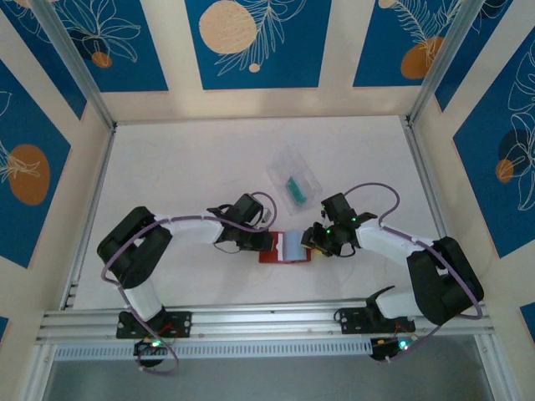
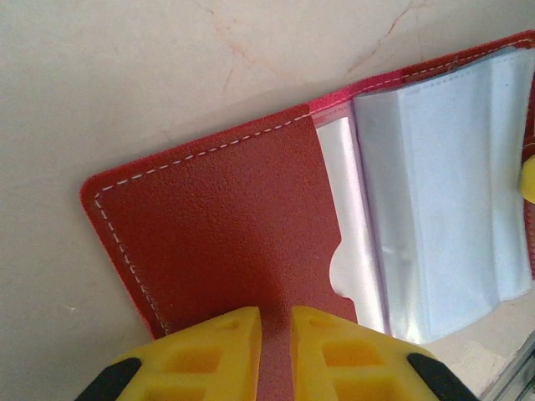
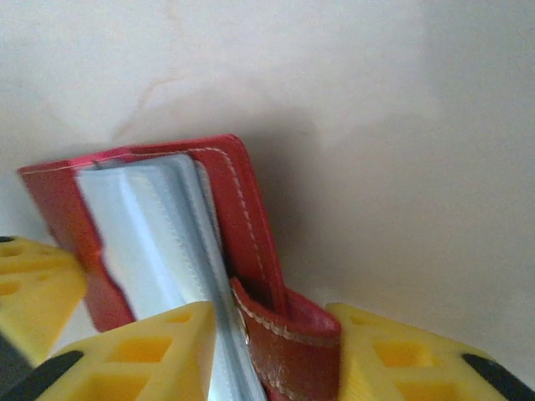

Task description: Put the credit cards into the card holder

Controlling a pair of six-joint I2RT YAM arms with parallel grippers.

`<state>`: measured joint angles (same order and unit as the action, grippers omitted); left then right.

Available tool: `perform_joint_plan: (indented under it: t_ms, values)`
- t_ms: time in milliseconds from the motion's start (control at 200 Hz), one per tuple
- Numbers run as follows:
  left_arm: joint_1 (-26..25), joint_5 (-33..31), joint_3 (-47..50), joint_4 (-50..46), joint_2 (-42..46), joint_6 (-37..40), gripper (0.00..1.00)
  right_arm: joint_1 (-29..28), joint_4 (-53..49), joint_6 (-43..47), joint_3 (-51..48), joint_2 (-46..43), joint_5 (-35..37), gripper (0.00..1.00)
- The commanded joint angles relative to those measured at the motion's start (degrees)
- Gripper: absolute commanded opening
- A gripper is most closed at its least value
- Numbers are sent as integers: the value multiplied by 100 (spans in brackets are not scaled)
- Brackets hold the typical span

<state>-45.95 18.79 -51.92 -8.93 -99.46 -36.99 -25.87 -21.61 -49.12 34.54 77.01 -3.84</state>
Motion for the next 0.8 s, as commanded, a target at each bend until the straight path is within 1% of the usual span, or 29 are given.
perform_joint_plan:
  t_ms: [0,100,185,210,295,365,430,540,605,675,795]
  values:
    - [-41,-209,-2,-109,-22,17,17,-183,-768,-114,309,-302,858,47]
    - [-45,-190,15,-63,-49,-9,17,-533,-1311,-83,619,-553,1619,53]
    - [-46,-191,15,-56,-49,-8,17,-912,-1753,-24,957,-651,2194,53]
    - [-46,-191,21,-49,-42,-11,17,-1037,-1828,20,1068,-659,2339,51]
    - [-45,-178,37,-26,-27,-23,17,-1471,-2034,134,1420,-574,2795,40]
    - [-50,-180,59,-18,3,-36,17,-1777,-2109,227,1727,-400,2952,30]
    - [-50,-174,85,5,16,-45,17,-2002,-1904,451,1908,-275,2823,28]
    - [-46,-172,103,48,-7,-58,17,-2091,-1373,740,2064,16,1856,27]
    - [-45,-182,119,77,-21,-88,17,-2159,-1219,878,2169,242,1536,25]
    - [-45,-150,147,136,-34,-113,17,-2288,-1279,957,2311,480,1587,27]
    - [-46,-150,156,154,-45,-106,17,-2439,-1474,1011,2414,674,1857,40]
